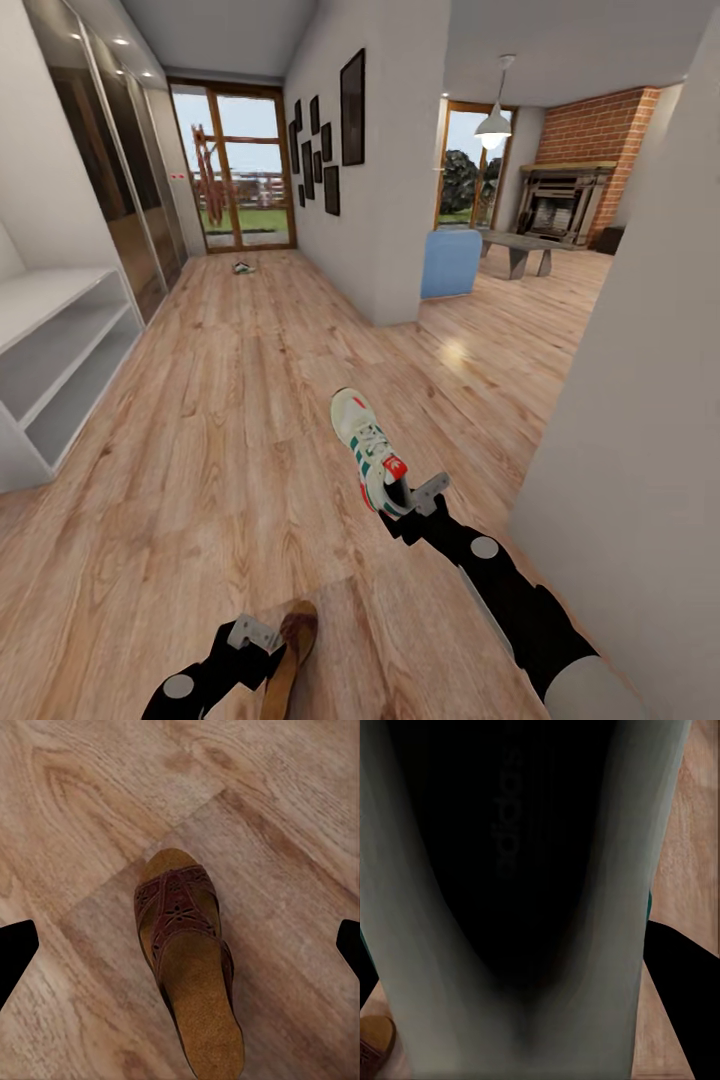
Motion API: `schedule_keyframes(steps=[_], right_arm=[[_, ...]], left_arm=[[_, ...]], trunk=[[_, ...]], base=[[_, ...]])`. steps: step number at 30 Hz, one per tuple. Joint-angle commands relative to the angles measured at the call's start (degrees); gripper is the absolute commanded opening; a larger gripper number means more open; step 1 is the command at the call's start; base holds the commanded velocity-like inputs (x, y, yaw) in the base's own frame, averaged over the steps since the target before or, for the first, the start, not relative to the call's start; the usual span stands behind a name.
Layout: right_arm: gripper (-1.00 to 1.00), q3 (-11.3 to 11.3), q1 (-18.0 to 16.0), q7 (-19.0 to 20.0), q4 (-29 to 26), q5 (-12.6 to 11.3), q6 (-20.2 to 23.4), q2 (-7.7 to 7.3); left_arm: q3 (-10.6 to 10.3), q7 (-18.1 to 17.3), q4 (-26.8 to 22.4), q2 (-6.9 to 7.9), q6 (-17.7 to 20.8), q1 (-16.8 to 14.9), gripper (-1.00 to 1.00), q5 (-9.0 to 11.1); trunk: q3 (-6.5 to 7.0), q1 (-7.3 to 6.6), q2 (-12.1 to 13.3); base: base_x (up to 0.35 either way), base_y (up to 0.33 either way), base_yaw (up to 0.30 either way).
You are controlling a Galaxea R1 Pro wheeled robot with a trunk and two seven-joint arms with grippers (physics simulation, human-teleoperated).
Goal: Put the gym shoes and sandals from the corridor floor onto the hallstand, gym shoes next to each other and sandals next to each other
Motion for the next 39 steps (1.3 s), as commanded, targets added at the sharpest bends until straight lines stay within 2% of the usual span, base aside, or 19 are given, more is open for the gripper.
schedule_keyframes(steps=[1, 11, 18, 22, 25, 28, 31, 34, 37, 39], right_arm=[[-1.00, 0.1, 0.0, 0.1, -0.1, 0.3, 0.3, -0.05], [-1.00, 0.0, 0.0, 0.1, -0.1, 0.5, 0.3, -0.16], [-1.00, -0.1, 0.0, 0.0, -0.2, 0.4, 0.4, -0.04], [-1.00, -0.1, 0.0, -0.1, -0.2, 0.4, 0.5, 0.05], [-1.00, -0.1, 0.0, -0.1, -0.2, 0.3, 0.5, 0.13], [-1.00, -0.1, 0.0, -0.1, -0.1, 0.3, 0.5, 0.17], [-1.00, -0.1, 0.0, -0.1, -0.2, 0.3, 0.5, 0.18], [-1.00, -0.2, 0.0, -0.1, -0.2, 0.3, 0.5, 0.18], [-1.00, -0.3, 0.0, -0.1, -0.4, 0.3, 0.5, 0.18], [-1.00, -0.3, 0.0, -0.1, -0.5, 0.3, 0.5, 0.17]], left_arm=[[0.4, -0.5, -0.1, -0.10, 0.0, 0.0, 1.00, -0.5], [0.3, -0.5, -0.2, -0.06, 0.0, -0.3, 1.00, -0.4], [1.0, -0.3, -0.3, 0.06, 0.1, -0.4, 1.00, -0.1], [1.2, 1.1, -0.3, -0.12, 0.0, -0.4, 1.00, 0.3], [1.3, 4.3, -0.2, -0.82, 0.0, -0.4, 1.00, 1.6], [1.1, 7.5, -0.2, -2.09, 0.0, -0.4, 1.00, 4.7], [0.9, 8.9, -0.3, -2.67, -0.3, -0.4, 1.00, 8.2], [0.7, 9.4, -0.3, -2.93, -0.6, -0.8, 1.00, 10.3], [0.7, 10.4, -0.4, -3.04, -0.7, -1.6, 1.00, 11.2], [0.6, 11.4, -0.6, -3.11, -0.7, -2.1, 1.00, 11.5]], trunk=[[-0.05, -0.01, 0.0], [-0.05, -0.01, 0.0], [-1.73, 0.17, -0.1], [-2.89, 0.27, -0.2], [-3.81, 0.35, -0.2], [-4.74, 0.43, -0.3], [-5.68, 0.50, -0.3], [-6.61, 0.58, -0.3], [-7.48, 0.66, -0.4], [-7.55, 0.66, -0.4]], base=[[0.001, 0.000, -0.044], [0.000, 0.000, -0.010], [0.000, 0.000, 0.000], [0.000, 0.000, 0.000], [0.000, 0.000, 0.000], [0.000, 0.000, 0.000], [0.000, 0.000, 0.000], [0.000, 0.000, 0.000], [0.000, 0.000, 0.000], [0.000, 0.000, 0.000]])
